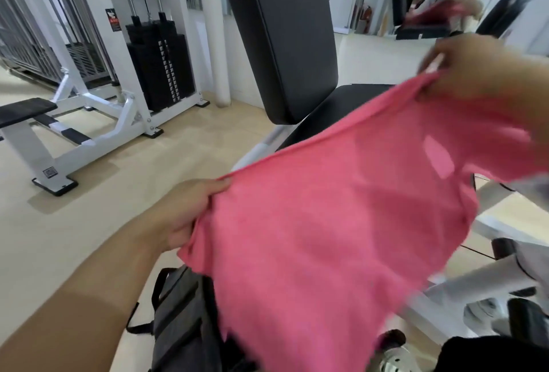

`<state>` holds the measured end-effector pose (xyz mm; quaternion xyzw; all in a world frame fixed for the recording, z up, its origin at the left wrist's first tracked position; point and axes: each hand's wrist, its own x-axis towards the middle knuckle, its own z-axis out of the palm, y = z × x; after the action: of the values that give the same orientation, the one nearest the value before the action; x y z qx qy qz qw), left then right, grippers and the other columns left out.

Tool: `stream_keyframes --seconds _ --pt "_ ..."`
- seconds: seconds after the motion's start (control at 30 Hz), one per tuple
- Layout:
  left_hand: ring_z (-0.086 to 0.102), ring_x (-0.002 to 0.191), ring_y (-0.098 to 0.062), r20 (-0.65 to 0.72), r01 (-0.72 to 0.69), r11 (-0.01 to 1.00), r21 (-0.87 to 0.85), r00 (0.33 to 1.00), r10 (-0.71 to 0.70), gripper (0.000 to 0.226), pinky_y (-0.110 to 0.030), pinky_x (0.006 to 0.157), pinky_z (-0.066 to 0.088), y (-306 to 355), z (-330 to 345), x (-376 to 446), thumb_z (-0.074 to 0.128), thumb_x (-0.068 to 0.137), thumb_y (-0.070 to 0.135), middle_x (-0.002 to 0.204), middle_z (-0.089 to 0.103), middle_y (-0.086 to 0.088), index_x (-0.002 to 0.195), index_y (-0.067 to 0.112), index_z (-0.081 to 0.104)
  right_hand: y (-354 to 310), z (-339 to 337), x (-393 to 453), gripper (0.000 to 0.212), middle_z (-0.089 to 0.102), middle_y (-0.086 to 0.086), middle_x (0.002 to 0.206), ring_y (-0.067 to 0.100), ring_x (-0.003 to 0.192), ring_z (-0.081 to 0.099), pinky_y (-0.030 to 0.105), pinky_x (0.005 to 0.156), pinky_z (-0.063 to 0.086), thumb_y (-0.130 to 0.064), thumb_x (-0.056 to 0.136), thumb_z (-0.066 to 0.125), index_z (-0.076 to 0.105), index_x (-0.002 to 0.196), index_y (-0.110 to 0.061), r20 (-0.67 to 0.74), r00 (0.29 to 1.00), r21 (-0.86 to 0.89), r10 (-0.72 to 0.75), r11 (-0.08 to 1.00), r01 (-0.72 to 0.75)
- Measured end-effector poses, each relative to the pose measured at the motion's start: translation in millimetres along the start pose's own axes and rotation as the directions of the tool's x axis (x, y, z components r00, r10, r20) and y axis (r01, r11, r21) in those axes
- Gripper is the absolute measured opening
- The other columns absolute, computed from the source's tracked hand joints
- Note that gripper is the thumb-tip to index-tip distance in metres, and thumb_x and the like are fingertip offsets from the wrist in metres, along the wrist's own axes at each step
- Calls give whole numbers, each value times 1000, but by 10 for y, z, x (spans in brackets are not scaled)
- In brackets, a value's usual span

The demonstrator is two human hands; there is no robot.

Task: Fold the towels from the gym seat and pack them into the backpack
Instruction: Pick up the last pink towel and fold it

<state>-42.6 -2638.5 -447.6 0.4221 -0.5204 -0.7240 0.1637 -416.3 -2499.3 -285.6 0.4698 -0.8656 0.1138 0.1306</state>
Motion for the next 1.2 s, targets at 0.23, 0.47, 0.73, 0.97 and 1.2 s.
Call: stream_keyframes --seconds 0.23,0.47,0.73,0.97,1.2 --pt "58 68 -21 -323 -162 906 390 898 299 55 -33 66 43 -251 -226 321 63 90 49 74 65 -11 88 -6 68 -169 1305 92 60 32 10 163 36 149 29 53 121 25 -58 100 41 38 153 -30 301 953 -125 12 992 27" --pt "56 73 -26 -355 -63 825 561 883 308 49 -34 69 37 -370 -454 413 59 98 39 79 62 -13 88 -9 66 -142 1276 -5 60 46 6 157 33 143 41 42 116 29 -64 100 34 51 147 -30 334 942 9 7 1000 -10" --pt "63 70 -18 -125 93 825 558 992 -27 38 -25 57 44 -378 -422 275 73 86 53 81 72 -3 93 16 75 73 1119 66 72 44 17 151 39 141 38 55 110 36 -67 97 37 50 146 -16 200 925 -202 322 938 -283" --pt "55 73 -17 -121 196 639 743 980 -160 19 -23 61 44 -549 -692 281 68 91 18 80 67 -2 101 5 76 21 1080 209 91 62 16 135 38 130 52 56 112 30 -82 91 17 62 132 -14 143 938 -297 317 917 -265" --pt "75 81 -24 -210 -119 993 22 970 121 24 -38 78 59 -283 -569 87 57 101 23 95 78 -12 106 6 73 -136 1197 344 72 68 22 113 39 101 63 41 89 51 -64 92 57 68 116 3 337 890 -54 306 950 -306"
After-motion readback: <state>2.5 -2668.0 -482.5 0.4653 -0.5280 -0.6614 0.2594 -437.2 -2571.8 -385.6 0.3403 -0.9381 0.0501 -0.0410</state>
